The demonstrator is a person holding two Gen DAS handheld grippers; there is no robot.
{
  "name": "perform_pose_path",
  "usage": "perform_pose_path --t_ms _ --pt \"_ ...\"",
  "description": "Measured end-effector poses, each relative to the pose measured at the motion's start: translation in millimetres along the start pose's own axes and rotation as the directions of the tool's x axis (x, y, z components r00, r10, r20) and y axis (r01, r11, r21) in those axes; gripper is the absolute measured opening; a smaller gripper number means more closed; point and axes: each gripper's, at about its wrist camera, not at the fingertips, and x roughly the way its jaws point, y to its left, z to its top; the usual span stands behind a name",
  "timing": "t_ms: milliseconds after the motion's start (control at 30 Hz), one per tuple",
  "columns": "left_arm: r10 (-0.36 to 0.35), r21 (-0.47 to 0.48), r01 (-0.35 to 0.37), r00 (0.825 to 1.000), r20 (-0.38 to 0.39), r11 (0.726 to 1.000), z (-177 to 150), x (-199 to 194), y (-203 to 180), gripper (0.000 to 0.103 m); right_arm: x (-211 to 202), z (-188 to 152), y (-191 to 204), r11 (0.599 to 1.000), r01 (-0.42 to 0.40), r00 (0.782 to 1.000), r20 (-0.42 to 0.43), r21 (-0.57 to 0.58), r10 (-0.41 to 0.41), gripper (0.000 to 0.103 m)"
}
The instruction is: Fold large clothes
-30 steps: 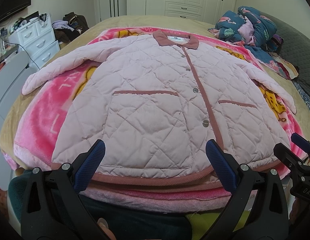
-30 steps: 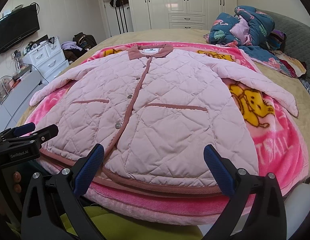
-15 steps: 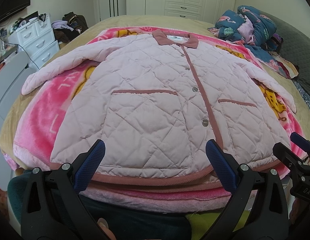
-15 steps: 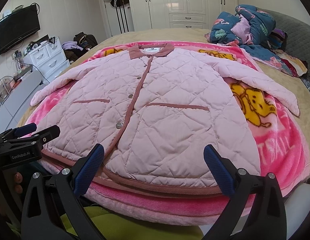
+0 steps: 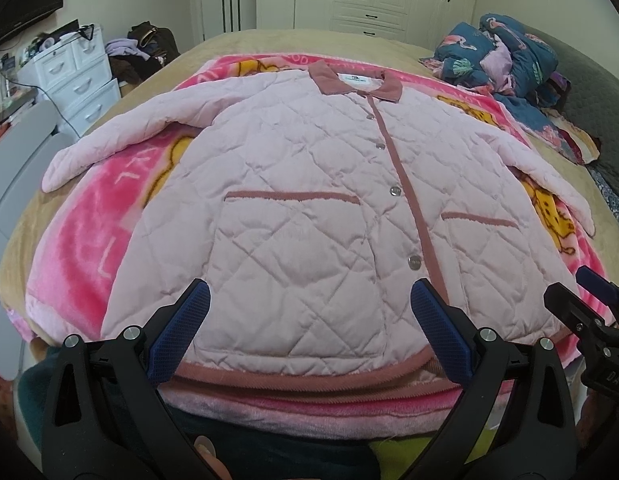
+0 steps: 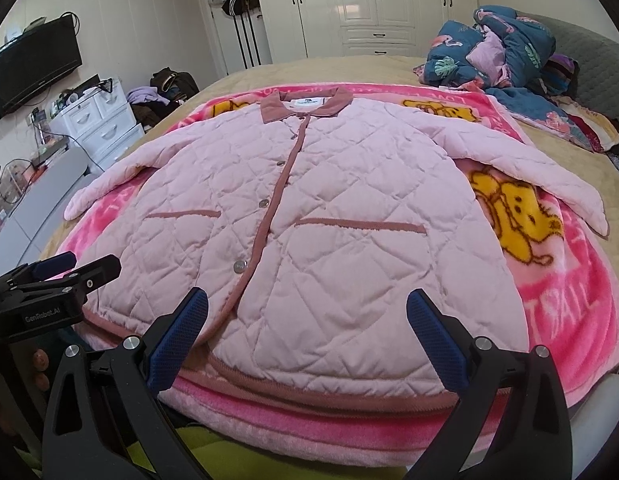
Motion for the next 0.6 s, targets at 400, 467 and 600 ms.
perform_pose_path --t_ms 400,467,600 --pt "0.022 -0.01 -0.022 1.0 0.004 1.0 29 11 3 0.094 18 29 -6 1.0 -0.031 1.0 -0.003 0.005 0.031 0.099" --pt "0.025 -0.01 -0.025 1.0 0.005 1.0 34 13 2 0.094 21 34 -8 0.999 -0.037 0.999 -0.002 0.009 0.037 0.099" --pt "0.024 -0.003 -0.024 1.0 0.003 1.0 45 19 -3 0.094 29 47 -12 0.999 -0.044 0.999 0.004 0.014 0.044 0.099"
